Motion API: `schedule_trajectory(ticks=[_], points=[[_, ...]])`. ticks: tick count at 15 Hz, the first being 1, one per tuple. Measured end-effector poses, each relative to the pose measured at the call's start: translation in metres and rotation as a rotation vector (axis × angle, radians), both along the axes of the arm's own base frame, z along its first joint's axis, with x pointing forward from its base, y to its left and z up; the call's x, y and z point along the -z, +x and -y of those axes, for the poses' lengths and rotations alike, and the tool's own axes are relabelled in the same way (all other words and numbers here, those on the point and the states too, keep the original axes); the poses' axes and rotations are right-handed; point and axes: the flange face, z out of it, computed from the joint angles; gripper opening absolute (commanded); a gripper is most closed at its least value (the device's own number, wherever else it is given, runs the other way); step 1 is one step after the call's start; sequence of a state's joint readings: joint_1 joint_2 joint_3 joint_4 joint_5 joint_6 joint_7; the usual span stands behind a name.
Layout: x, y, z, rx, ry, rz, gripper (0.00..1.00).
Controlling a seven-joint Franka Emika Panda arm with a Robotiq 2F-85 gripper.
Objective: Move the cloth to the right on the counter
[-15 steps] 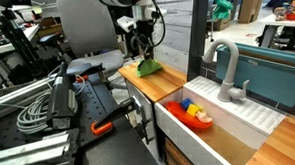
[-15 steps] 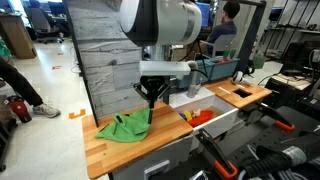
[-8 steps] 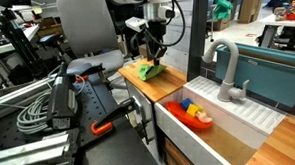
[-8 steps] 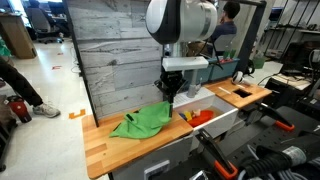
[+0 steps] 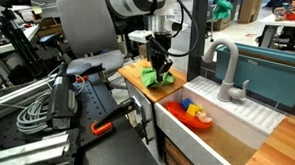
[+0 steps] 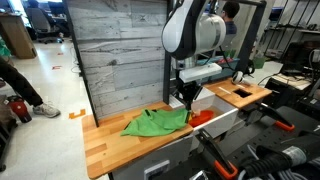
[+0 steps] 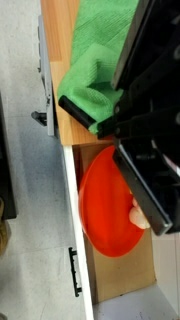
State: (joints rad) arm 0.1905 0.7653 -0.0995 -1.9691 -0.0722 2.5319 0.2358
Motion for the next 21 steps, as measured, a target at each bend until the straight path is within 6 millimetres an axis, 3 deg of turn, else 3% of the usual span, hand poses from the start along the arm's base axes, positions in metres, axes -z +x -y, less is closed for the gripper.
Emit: schedule_trajectory(ticks=[1,2,3,7,13,18,21], points=[[0.005,-0.002,0.003,-0.008,-0.011,-0.009,0.0],[0.01,-0.003,0.006,-0.015,-0.02,-0.016,0.18],[0.015,-0.004,0.008,-0.022,-0.03,-0.024,0.27],[0.026,-0.005,0.014,-0.034,-0.062,-0.059,0.55],[0.026,-0.002,0.01,-0.042,-0.071,-0.075,0.99],[0.015,-0.003,-0.009,-0.046,-0.075,-0.067,1.0],[-0.011,-0.007,-0.028,-0.038,-0.069,-0.039,1.0]])
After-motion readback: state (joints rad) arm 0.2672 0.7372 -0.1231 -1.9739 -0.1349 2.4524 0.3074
